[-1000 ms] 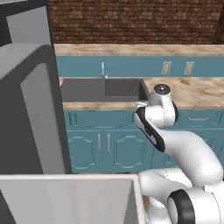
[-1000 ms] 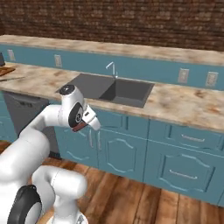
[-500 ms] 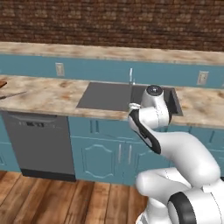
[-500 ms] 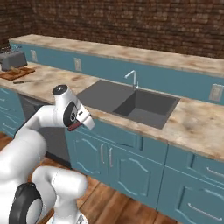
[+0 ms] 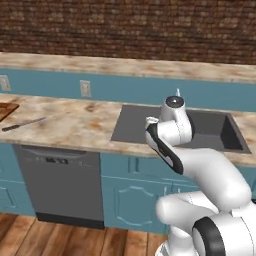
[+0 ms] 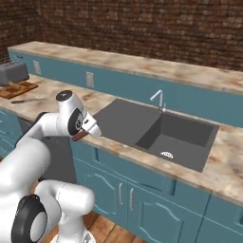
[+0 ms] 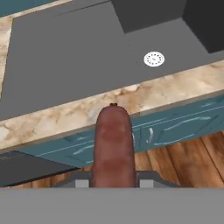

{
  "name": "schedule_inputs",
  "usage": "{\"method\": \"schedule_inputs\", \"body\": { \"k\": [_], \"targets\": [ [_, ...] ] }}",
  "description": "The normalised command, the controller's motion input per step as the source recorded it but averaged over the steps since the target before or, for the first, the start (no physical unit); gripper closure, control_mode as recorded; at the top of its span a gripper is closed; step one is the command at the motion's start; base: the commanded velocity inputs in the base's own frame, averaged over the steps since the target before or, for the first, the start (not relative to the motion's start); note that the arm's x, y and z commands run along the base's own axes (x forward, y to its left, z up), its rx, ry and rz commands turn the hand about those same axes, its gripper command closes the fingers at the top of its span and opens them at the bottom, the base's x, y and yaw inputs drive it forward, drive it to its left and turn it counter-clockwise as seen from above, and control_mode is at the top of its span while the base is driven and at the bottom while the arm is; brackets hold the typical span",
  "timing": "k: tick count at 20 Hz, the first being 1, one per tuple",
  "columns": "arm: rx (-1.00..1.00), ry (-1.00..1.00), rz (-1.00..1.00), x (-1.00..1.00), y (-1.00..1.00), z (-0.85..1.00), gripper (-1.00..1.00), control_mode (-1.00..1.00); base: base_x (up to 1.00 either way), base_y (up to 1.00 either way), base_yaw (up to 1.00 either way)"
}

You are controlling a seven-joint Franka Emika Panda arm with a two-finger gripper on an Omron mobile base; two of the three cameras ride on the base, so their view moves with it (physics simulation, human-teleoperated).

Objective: Retrieve the sausage and cheese from the fridge and place them on the cutting board on the counter.

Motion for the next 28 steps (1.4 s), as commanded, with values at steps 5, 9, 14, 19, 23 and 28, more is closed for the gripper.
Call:
{"method": "schedule_inputs", "body": {
  "k": [5, 9, 14, 19, 23, 28],
  "targets": [
    [0.0, 0.0, 0.0, 0.0, 0.0, 0.0, 1.0, 1.0, 0.66, 0.71, 0.0],
    [0.0, 0.0, 0.0, 0.0, 0.0, 0.0, 1.0, 1.0, 0.58, 0.77, 0.0],
    [0.0, 0.0, 0.0, 0.0, 0.0, 0.0, 1.0, 1.0, 0.48, 0.85, 0.0],
    [0.0, 0.0, 0.0, 0.0, 0.0, 0.0, 1.0, 1.0, 0.47, 0.87, 0.0],
    [0.0, 0.0, 0.0, 0.0, 0.0, 0.0, 1.0, 1.0, 0.47, 0.87, 0.0],
    [0.0, 0.0, 0.0, 0.0, 0.0, 0.0, 1.0, 1.0, 0.49, 0.84, 0.0]
  ]
}}
